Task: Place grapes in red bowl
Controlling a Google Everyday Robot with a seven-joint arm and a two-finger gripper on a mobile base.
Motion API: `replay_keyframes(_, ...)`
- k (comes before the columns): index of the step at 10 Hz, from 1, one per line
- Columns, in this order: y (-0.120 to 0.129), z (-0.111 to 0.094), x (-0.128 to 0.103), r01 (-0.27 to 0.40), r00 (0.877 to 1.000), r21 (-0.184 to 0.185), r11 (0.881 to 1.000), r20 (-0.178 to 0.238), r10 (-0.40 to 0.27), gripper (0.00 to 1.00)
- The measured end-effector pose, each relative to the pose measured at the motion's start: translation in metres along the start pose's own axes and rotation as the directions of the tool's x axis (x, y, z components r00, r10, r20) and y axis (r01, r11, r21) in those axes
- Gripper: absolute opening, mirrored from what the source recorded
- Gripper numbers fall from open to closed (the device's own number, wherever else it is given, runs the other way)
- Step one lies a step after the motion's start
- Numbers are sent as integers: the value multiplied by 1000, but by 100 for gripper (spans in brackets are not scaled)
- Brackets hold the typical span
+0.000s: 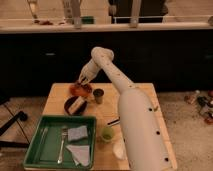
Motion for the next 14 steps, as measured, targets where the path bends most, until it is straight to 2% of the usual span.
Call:
replay_keyframes(7,-5,6,0,2,1000,9,1000,16,-3,0)
replay_keyframes(9,-5,7,0,1,1000,10,1000,16,-2,14)
replay_keyframes(14,7,-12,5,-43,999,83,996,-11,44,64)
